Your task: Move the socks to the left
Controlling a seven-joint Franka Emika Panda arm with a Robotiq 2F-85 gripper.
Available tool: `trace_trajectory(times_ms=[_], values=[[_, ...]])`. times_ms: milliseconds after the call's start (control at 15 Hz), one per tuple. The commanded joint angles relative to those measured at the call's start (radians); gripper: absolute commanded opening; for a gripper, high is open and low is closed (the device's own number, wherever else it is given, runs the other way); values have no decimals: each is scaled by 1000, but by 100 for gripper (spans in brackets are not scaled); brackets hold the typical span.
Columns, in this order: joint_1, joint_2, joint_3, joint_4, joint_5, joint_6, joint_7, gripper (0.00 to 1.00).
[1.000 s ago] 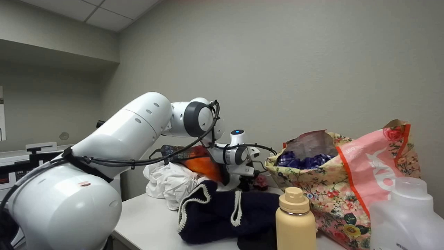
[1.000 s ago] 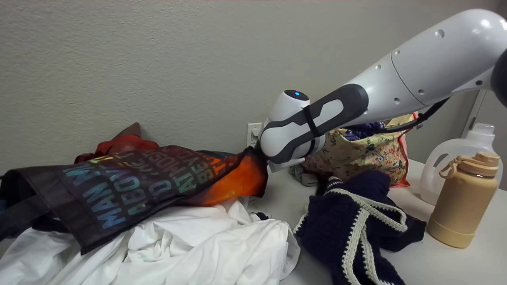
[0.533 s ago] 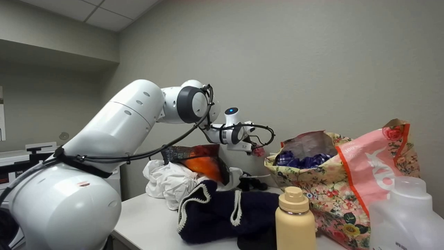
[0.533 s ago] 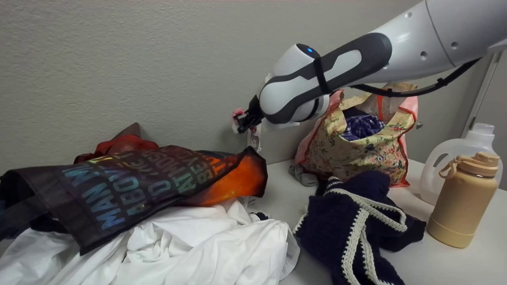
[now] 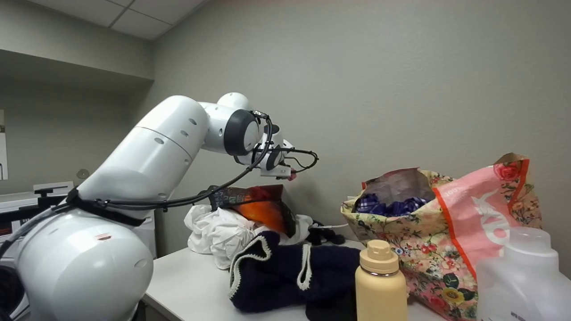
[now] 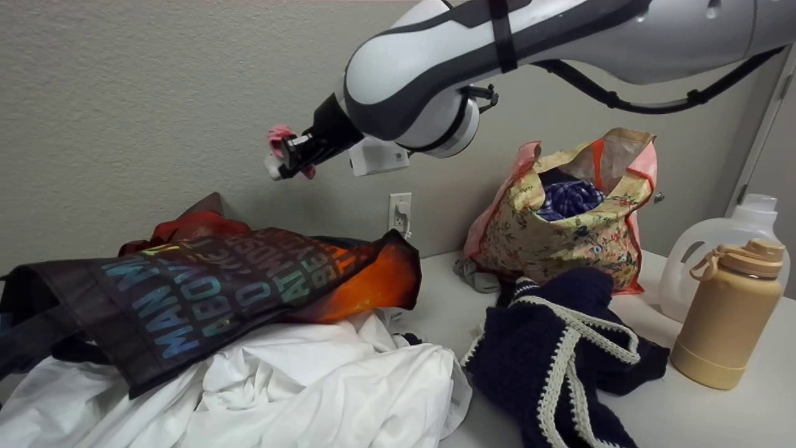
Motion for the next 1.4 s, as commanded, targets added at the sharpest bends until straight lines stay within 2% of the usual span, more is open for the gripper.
trace_trajectory(times_ms=[0, 67, 133, 533, 733, 1133, 1333], values=[[-2, 30, 81, -1, -8, -7, -90, 7], [8, 40, 81, -3, -15, -7, -94, 33], [22, 46, 67, -7, -26, -3, -87, 34], [41, 79, -6, -8, -29, -17, -56, 78], [56, 77, -80, -8, -37, -11, -26, 99], [93, 102, -317, 2, -58, 9, 111, 100], [81, 143, -392, 27, -56, 3, 180, 100]])
